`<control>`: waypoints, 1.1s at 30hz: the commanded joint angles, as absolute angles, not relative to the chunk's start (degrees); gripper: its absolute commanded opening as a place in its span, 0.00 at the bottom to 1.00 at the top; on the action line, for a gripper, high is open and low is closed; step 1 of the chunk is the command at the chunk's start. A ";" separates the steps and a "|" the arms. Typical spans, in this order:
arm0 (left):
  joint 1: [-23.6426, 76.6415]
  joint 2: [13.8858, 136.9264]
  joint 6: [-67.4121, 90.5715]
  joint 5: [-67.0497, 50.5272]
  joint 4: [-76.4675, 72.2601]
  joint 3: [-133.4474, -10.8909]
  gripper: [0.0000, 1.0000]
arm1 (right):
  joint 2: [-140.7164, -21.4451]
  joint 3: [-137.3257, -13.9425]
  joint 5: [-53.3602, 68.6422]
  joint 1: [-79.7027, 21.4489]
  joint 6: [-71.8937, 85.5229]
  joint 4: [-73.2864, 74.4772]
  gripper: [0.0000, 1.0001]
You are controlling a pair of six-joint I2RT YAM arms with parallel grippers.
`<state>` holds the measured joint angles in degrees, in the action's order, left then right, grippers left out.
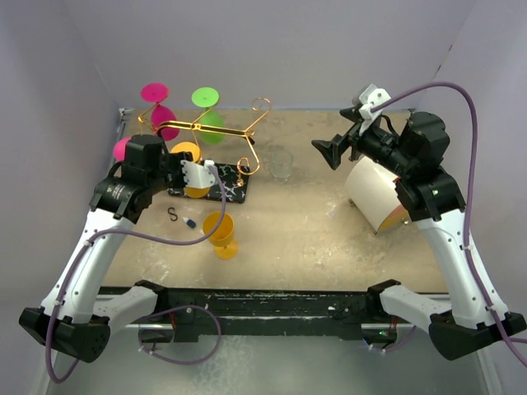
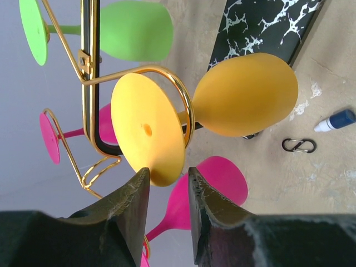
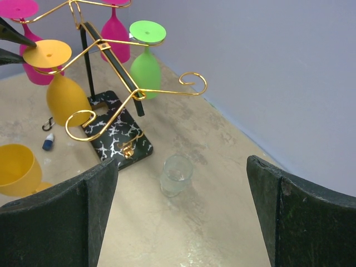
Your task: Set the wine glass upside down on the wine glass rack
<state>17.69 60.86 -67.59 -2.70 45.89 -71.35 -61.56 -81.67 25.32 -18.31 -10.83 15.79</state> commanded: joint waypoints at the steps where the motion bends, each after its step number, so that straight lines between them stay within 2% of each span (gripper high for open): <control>1: 17.70 58.60 -68.92 -1.87 47.53 -72.07 0.39 | -61.78 -82.22 26.72 -17.95 -9.89 12.48 1.00; 7: 17.73 55.35 -65.67 -1.66 48.12 -71.37 0.45 | -62.43 -82.01 26.45 -17.76 -9.94 12.31 1.00; 17: 16.61 50.11 -53.80 -6.99 49.14 -71.94 0.64 | -63.81 -81.35 27.75 -16.92 -9.19 12.94 1.00; 22: 16.05 47.82 -45.14 -8.96 49.15 -72.51 0.77 | -65.72 -78.57 29.61 -16.86 -11.60 12.42 1.00; 26: 15.78 47.31 -37.80 -7.91 49.20 -73.97 0.94 | -70.21 -78.17 27.52 -16.85 -12.05 12.51 1.00; 28: 15.31 47.09 -34.59 -7.63 49.03 -74.57 1.00 | -74.10 -78.76 24.79 -16.94 -13.11 12.72 1.00; 33: 12.76 44.46 -32.44 -9.03 46.88 -73.78 0.99 | -83.11 -79.70 22.52 -17.08 -11.72 13.22 0.93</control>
<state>14.79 46.85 -38.02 -7.31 49.89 -72.29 -77.87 -78.50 25.34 -17.19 -11.79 14.20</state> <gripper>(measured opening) 0.991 0.962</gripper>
